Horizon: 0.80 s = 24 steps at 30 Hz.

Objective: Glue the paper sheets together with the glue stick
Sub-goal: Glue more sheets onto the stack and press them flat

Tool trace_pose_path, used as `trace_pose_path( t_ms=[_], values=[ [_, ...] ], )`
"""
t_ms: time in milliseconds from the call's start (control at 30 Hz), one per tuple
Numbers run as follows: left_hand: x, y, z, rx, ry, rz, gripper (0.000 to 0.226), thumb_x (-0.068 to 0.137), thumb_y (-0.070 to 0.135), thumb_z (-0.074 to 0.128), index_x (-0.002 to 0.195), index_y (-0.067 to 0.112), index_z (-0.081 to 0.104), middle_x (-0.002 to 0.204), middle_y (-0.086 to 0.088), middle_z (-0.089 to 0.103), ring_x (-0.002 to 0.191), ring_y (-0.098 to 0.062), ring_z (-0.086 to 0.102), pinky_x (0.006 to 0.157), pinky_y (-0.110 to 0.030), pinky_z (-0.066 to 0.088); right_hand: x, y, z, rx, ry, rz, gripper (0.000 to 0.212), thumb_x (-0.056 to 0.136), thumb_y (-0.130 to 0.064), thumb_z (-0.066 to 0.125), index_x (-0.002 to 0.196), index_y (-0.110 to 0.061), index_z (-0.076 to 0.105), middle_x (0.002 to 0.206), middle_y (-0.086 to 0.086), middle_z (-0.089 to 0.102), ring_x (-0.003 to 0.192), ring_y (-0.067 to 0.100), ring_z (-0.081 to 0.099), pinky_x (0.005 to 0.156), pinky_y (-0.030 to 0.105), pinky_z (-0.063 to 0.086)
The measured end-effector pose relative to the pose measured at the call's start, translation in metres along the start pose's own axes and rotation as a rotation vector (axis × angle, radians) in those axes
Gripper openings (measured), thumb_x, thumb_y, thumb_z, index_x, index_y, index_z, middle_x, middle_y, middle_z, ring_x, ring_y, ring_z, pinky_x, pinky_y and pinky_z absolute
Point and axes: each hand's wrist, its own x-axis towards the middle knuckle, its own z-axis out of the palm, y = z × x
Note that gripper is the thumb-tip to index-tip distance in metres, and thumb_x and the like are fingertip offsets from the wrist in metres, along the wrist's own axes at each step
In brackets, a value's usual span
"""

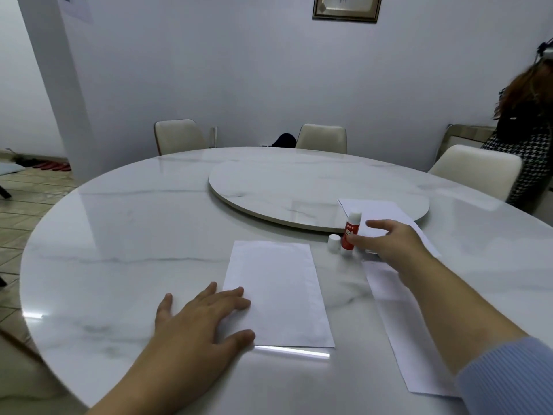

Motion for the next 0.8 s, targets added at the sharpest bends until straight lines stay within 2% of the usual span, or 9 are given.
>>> trace_pose_path(
  t_ms=[100, 233, 333, 400, 500, 567, 633, 733, 800],
  values=[
    [-0.001, 0.000, -0.001, -0.002, 0.015, -0.015, 0.032, 0.086, 0.059, 0.043, 0.117, 0.054, 0.041, 0.134, 0.046, 0.022, 0.134, 0.016, 0.003, 0.117, -0.043, -0.009, 0.009, 0.004, 0.014, -0.043, 0.075, 0.000, 0.049, 0.063, -0.029, 0.087, 0.106, -0.020, 0.066, 0.107, 0.006, 0.068, 0.095, 0.028, 0.067, 0.087, 0.044, 0.055],
    [-0.003, 0.000, -0.003, -0.008, -0.002, 0.014, 0.035, 0.091, 0.050, 0.040, 0.125, 0.054, 0.036, 0.140, 0.045, 0.020, 0.141, 0.009, 0.001, 0.116, -0.046, -0.011, 0.009, 0.007, 0.020, -0.045, 0.175, -0.064, 0.019, 0.068, -0.033, 0.081, 0.078, -0.023, 0.070, 0.103, 0.008, 0.071, 0.086, 0.025, 0.068, 0.082, 0.042, 0.056],
    [0.002, -0.002, -0.009, -0.002, -0.127, 0.051, 0.039, 0.095, 0.039, 0.038, 0.128, 0.058, 0.032, 0.144, 0.044, 0.013, 0.142, 0.006, -0.005, 0.115, -0.050, -0.013, -0.002, 0.000, 0.015, -0.055, 0.236, -0.195, 0.011, 0.076, -0.028, 0.075, 0.079, -0.019, 0.069, 0.105, 0.007, 0.066, 0.075, 0.008, 0.058, 0.074, 0.035, 0.052],
    [0.005, -0.005, -0.025, -0.005, -0.274, 0.072, 0.044, 0.096, 0.026, 0.041, 0.118, 0.063, 0.035, 0.145, 0.043, 0.011, 0.141, 0.005, -0.009, 0.116, -0.052, -0.011, -0.014, -0.009, 0.010, 0.066, 0.211, -0.231, 0.011, 0.079, -0.028, 0.072, 0.086, -0.020, 0.068, 0.095, 0.000, 0.065, 0.075, 0.008, 0.057, 0.073, 0.040, 0.056],
    [0.014, -0.004, -0.049, 0.106, -0.325, 0.090, 0.051, 0.094, 0.011, 0.043, 0.110, 0.060, 0.044, 0.148, 0.037, 0.013, 0.139, 0.003, -0.010, 0.117, -0.049, -0.005, -0.029, -0.020, 0.005, 0.271, 0.160, -0.220, 0.009, 0.087, -0.029, 0.063, 0.092, -0.022, 0.063, 0.089, -0.006, 0.062, 0.080, 0.007, 0.056, 0.066, 0.026, 0.046],
    [0.021, 0.012, -0.045, 0.049, -0.111, 0.077, 0.034, 0.097, 0.024, 0.041, 0.120, 0.049, 0.049, 0.151, 0.028, 0.022, 0.145, -0.004, 0.010, 0.119, -0.036, 0.009, -0.038, -0.022, 0.006, 0.392, 0.127, -0.220, 0.004, 0.089, -0.028, 0.060, 0.089, -0.025, 0.062, 0.090, -0.001, 0.065, 0.083, 0.013, 0.060, 0.070, 0.027, 0.048],
    [0.027, 0.038, -0.022, -0.017, 0.089, 0.066, 0.042, 0.096, 0.041, 0.038, 0.137, 0.035, 0.038, 0.153, 0.015, 0.028, 0.142, -0.009, 0.024, 0.114, -0.026, 0.019, -0.045, -0.018, 0.012, 0.476, 0.082, -0.206, 0.009, 0.089, -0.025, 0.063, 0.096, -0.020, 0.064, 0.088, 0.004, 0.065, 0.076, 0.016, 0.063, 0.070, 0.032, 0.053],
    [0.034, 0.070, 0.027, 0.093, -0.024, 0.089, 0.076, 0.089, 0.062, 0.030, 0.150, 0.028, 0.002, 0.161, 0.004, -0.002, 0.148, -0.016, -0.004, 0.120, -0.039, 0.003, -0.052, -0.002, 0.018, 0.436, 0.014, -0.207, 0.025, 0.079, -0.019, 0.074, 0.103, -0.012, 0.068, 0.083, 0.008, 0.064, 0.062, 0.013, 0.062, 0.062, 0.027, 0.053],
    [0.039, 0.065, 0.033, 0.199, -0.119, 0.115, 0.081, 0.086, 0.068, 0.028, 0.149, 0.031, -0.007, 0.160, 0.005, -0.013, 0.146, -0.016, -0.015, 0.119, -0.044, -0.005, -0.056, 0.005, 0.022, 0.365, 0.016, -0.208, 0.021, 0.070, -0.019, 0.082, 0.088, -0.017, 0.073, 0.077, 0.003, 0.065, 0.063, 0.013, 0.058, 0.066, 0.027, 0.050]
  ],
)
